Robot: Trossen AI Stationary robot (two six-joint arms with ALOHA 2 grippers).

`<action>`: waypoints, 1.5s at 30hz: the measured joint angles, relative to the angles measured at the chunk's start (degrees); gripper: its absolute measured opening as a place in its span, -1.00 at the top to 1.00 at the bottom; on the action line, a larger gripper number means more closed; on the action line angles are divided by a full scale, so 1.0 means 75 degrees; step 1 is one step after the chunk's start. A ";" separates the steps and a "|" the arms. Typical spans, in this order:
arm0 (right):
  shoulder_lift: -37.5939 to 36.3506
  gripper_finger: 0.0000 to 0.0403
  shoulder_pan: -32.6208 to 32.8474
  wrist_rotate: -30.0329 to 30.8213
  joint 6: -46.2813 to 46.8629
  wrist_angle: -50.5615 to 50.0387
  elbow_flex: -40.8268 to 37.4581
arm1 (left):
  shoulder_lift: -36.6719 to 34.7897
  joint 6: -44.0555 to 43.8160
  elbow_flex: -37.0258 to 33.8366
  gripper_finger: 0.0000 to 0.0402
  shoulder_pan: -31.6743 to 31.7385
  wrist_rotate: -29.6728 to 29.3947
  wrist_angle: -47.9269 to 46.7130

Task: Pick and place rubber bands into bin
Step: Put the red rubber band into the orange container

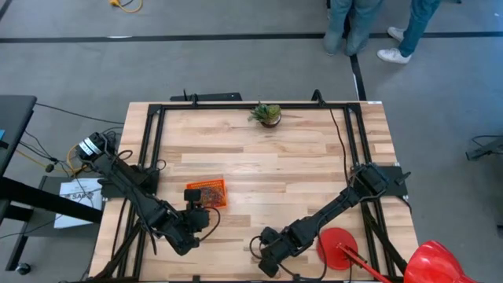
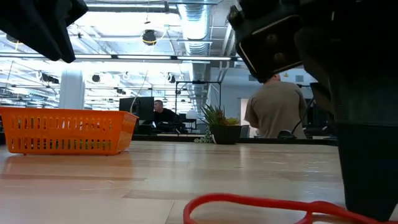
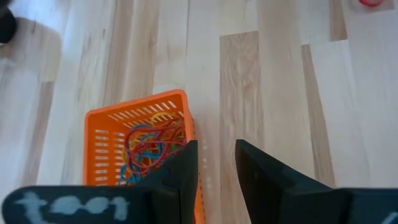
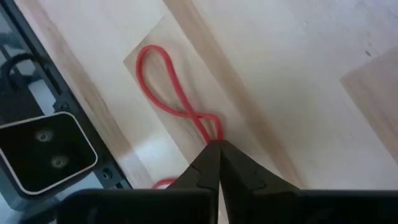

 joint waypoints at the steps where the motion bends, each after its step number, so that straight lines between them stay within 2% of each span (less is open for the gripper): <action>1: -0.0002 1.00 0.0003 0.0007 0.0142 0.0006 -0.0089 | 0.0000 0.0000 0.0000 0.51 0.0000 -0.0038 -0.0002; 4: 0.0007 1.00 0.0024 0.0253 0.0357 -0.0180 -0.0112 | -0.0001 0.0000 0.0000 0.51 0.0000 -0.0066 -0.0004; 6: 0.0013 1.00 0.0012 0.0362 0.0058 -0.0083 -0.0131 | 0.0002 0.0010 0.0000 0.51 0.0000 -0.0066 -0.0035; 11: 0.0097 1.00 -0.0041 0.0286 -0.1188 0.1191 -0.0153 | 0.0002 0.0055 0.0000 0.51 0.0000 -0.0118 -0.0308; 16: 0.0094 1.00 -0.0119 0.0303 -0.2850 0.1253 -0.0109 | -0.0001 -0.0124 0.0000 0.52 0.0015 -0.0194 -0.0357; 24: 0.0079 0.95 -0.0300 0.0254 -0.2056 0.0937 -0.0106 | -0.0001 -0.0303 0.0000 0.52 0.0015 -0.0191 -0.0386; 30: 0.0068 0.86 -0.0325 0.0302 -0.2664 0.0885 -0.0103 | -0.0001 -0.0544 0.0000 0.52 0.0015 -0.0208 -0.0389; 38: 0.0065 0.99 -0.0388 0.0262 -0.2795 0.0843 -0.0092 | -0.0001 -0.0978 0.0000 0.51 0.0015 -0.0042 -0.0383; 45: 0.0082 0.91 -0.0443 0.0517 -0.3618 0.0067 0.0573 | -0.0001 -0.1632 0.0000 0.51 0.0015 -0.0063 -0.0380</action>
